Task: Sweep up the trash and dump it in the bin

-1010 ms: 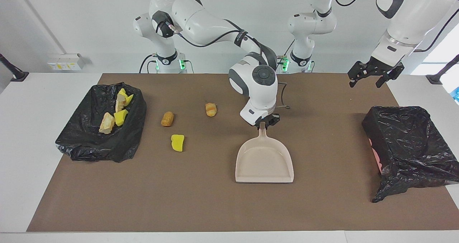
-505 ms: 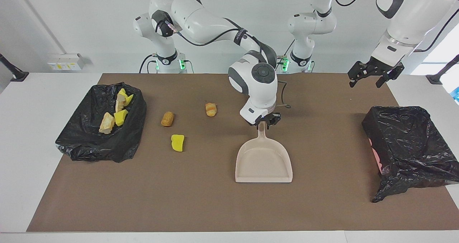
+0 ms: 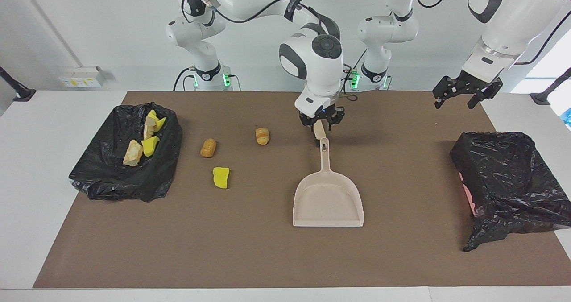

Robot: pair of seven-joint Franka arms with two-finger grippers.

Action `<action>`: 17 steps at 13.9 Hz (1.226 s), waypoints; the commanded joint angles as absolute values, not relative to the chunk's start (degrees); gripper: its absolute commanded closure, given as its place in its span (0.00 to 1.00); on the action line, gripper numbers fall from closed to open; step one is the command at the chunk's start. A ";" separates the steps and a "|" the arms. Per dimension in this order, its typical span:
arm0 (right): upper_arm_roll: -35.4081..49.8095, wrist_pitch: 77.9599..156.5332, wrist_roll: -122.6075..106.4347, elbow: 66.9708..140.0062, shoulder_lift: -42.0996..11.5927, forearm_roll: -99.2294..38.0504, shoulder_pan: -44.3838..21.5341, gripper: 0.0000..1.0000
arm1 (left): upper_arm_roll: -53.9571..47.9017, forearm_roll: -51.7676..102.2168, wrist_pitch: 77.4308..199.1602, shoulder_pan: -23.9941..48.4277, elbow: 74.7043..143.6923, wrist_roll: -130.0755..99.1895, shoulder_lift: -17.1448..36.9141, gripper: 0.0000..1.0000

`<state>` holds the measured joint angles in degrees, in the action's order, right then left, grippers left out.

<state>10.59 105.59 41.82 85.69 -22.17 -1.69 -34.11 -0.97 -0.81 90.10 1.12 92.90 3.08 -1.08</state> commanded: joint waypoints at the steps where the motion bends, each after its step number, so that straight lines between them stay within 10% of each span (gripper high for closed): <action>1: 10.63 108.80 39.82 101.39 -12.15 -3.43 -36.38 0.40 | -1.14 -1.93 89.91 0.79 92.55 3.16 -1.23 0.00; 9: 11.51 123.29 39.64 123.29 -5.81 -12.21 -44.99 0.39 | -1.14 -1.93 89.91 0.79 92.55 3.16 -1.23 0.00; 17: 11.25 124.37 39.55 123.84 -6.42 -14.33 -45.79 0.41 | -1.67 -1.76 90.17 1.67 92.37 3.08 -1.23 0.00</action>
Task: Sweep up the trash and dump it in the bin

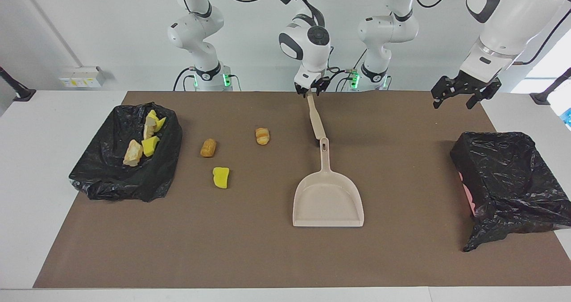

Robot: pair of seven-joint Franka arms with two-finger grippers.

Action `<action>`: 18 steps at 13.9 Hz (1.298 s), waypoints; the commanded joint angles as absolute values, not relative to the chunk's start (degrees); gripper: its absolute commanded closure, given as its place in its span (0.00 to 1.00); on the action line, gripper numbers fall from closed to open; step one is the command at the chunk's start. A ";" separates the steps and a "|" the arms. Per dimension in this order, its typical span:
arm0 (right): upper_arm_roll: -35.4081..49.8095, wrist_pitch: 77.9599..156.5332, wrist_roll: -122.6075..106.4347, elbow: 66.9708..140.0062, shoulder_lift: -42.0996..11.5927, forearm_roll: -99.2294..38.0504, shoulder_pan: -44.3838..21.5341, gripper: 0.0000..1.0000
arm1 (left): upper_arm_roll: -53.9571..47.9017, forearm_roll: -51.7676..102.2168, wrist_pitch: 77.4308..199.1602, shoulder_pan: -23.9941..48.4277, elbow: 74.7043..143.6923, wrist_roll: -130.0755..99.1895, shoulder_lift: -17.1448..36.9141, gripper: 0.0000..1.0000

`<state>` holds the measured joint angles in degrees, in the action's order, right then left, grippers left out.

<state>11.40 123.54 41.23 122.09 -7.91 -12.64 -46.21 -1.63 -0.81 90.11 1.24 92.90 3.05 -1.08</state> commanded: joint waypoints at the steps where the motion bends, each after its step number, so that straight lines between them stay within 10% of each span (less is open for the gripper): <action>1: 11.25 124.63 39.55 123.84 -6.42 -14.33 -45.70 0.42 | -1.84 -1.50 90.26 1.84 92.46 2.82 -1.14 0.00; 6: 11.25 124.63 42.01 123.49 -6.42 -11.08 -45.97 1.00 | -1.85 -0.97 93.08 2.90 92.55 2.99 -0.18 0.00; 18: 10.90 100.92 54.75 125.15 5.62 -4.17 -37.36 1.00 | -1.93 0.53 96.59 5.53 94.04 2.72 2.90 0.00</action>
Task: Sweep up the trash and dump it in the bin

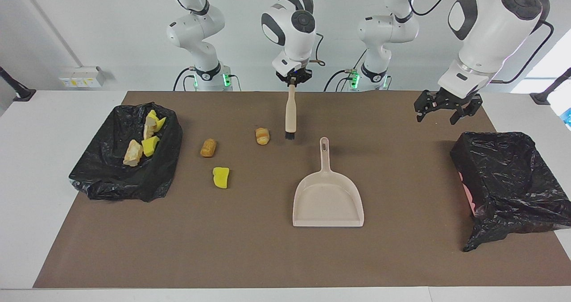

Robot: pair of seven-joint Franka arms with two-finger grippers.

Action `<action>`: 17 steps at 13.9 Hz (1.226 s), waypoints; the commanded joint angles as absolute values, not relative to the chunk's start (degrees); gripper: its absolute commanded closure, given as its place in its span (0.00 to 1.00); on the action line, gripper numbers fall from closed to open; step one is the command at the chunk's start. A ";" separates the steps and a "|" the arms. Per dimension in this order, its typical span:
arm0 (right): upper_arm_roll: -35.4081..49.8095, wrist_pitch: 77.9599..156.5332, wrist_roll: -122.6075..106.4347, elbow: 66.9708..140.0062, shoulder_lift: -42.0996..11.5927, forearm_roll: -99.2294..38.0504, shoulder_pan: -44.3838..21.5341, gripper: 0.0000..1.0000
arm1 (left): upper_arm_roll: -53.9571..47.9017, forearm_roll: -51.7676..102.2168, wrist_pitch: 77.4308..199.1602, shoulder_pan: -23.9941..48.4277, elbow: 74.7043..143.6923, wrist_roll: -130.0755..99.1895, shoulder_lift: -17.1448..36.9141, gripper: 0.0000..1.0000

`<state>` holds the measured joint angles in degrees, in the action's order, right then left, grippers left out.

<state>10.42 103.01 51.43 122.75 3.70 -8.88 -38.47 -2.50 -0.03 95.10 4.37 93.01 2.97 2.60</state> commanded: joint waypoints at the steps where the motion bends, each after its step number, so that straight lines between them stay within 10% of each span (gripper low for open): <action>1: 10.90 100.55 57.54 126.55 6.23 -1.43 -36.22 1.00 | -1.93 0.53 97.46 5.62 94.48 2.72 3.16 0.00; 17: 11.25 95.53 45.53 133.94 7.12 4.33 -9.49 1.00 | -1.93 0.62 128.48 29.00 108.80 -27.51 14.86 0.00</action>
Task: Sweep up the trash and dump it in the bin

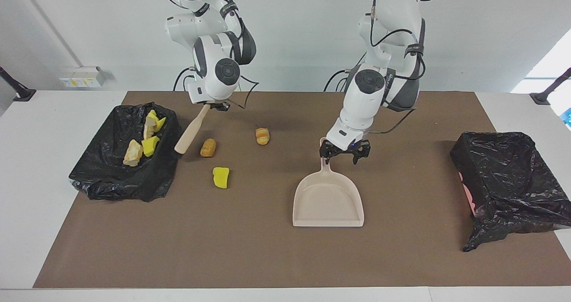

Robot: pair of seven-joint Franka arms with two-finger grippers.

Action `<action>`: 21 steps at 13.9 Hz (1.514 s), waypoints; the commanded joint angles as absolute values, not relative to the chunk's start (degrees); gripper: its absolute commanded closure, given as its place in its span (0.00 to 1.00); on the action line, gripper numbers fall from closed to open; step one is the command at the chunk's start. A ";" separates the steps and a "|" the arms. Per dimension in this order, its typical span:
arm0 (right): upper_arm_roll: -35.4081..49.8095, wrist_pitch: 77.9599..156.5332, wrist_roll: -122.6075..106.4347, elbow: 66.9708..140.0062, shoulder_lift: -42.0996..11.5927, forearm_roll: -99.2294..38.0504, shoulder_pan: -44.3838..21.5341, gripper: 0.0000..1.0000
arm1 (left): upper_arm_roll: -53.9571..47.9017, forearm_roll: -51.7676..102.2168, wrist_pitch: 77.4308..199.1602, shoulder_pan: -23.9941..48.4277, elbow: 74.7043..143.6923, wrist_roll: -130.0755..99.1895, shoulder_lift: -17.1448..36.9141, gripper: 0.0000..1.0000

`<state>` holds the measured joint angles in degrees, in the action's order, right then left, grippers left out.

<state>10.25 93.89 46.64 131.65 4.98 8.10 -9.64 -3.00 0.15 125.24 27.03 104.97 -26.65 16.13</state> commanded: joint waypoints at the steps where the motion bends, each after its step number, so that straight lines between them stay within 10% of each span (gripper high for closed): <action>1: 11.16 95.97 44.83 133.95 7.03 2.39 -9.41 1.00 | -2.02 0.62 129.45 29.35 110.29 -27.94 14.33 0.00; 6: 11.25 100.17 42.99 133.60 6.42 -2.00 -9.40 1.00 | -2.02 0.62 129.29 31.46 112.06 -31.29 13.45 0.06; 7: 11.25 102.98 42.54 133.42 5.81 -3.94 -9.84 1.00 | -2.02 0.62 129.20 31.46 112.15 -31.38 13.45 0.16; 9: 11.25 105.37 42.45 130.62 2.13 -4.13 -10.28 1.00 | -2.02 0.62 129.20 31.38 112.15 -30.85 13.45 0.82; 11: 11.25 106.43 41.93 127.02 -0.34 -4.31 -10.19 1.00 | -2.02 0.70 129.11 31.38 112.24 -32.86 13.45 0.97; 21: 11.51 105.56 37.97 116.91 -4.65 -13.88 -20.11 1.00 | -1.32 0.09 124.11 20.84 108.91 0.74 13.18 1.00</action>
